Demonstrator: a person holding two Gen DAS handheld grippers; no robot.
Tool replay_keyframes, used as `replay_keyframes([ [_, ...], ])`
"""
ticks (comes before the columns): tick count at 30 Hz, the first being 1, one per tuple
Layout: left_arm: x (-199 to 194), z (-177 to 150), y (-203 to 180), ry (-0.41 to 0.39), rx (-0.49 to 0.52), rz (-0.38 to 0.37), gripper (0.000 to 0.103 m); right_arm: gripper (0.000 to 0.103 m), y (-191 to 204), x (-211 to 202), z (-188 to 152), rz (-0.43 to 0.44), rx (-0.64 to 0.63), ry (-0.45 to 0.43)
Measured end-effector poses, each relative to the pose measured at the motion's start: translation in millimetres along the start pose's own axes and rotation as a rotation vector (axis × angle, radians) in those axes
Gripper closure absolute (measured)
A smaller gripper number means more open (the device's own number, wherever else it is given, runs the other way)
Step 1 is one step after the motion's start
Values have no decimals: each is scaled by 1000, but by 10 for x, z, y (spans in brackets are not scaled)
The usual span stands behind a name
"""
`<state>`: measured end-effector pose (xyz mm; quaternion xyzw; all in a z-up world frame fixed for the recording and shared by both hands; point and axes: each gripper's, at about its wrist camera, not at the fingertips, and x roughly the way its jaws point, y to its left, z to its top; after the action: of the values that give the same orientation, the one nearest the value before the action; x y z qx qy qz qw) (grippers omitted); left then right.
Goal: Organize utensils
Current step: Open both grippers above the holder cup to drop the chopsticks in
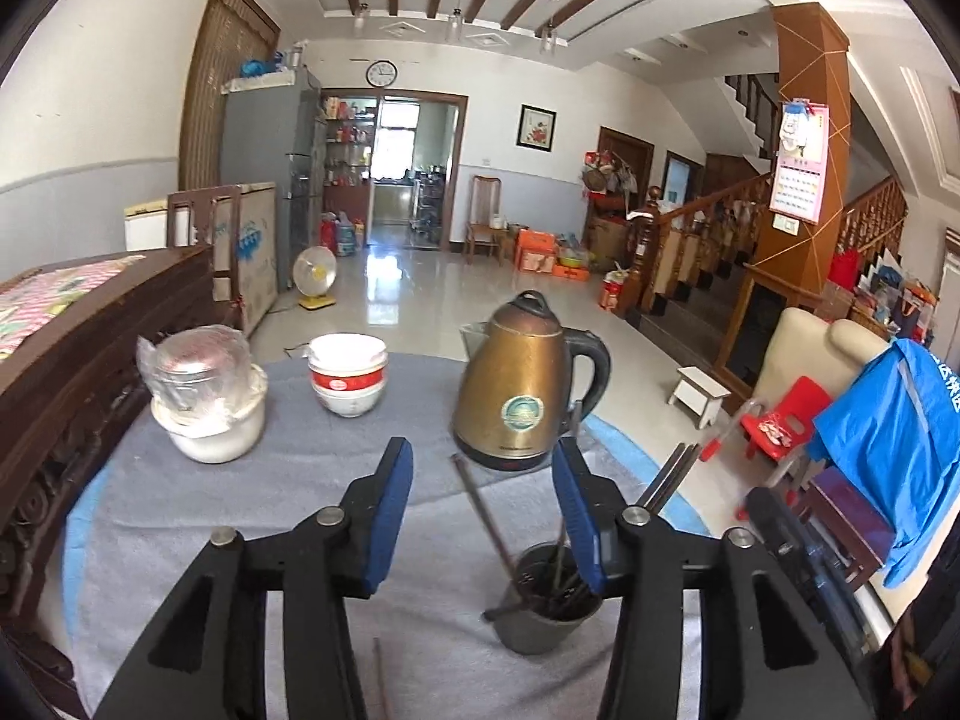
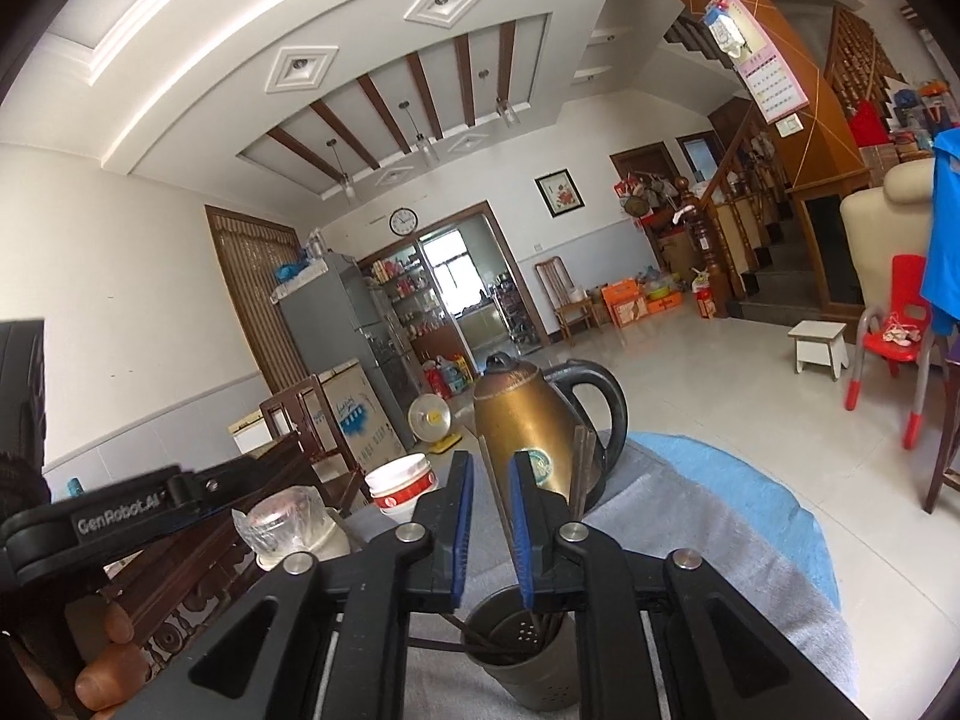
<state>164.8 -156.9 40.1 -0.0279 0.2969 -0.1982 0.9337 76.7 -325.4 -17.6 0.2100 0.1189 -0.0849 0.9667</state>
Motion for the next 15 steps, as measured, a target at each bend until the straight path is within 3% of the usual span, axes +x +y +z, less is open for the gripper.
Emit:
replay_keyframes([
  [5, -144, -111, 216, 22, 10, 90, 36, 85, 106, -122, 15, 27, 0, -5],
  [11, -350, -337, 635, 57, 17, 220, 26, 85, 278, -232, -48, 57, -34, 2],
  [15, -381, -489, 918, 109, -5, 282, 25, 82, 420, -242, -125, 95, -43, 34],
])
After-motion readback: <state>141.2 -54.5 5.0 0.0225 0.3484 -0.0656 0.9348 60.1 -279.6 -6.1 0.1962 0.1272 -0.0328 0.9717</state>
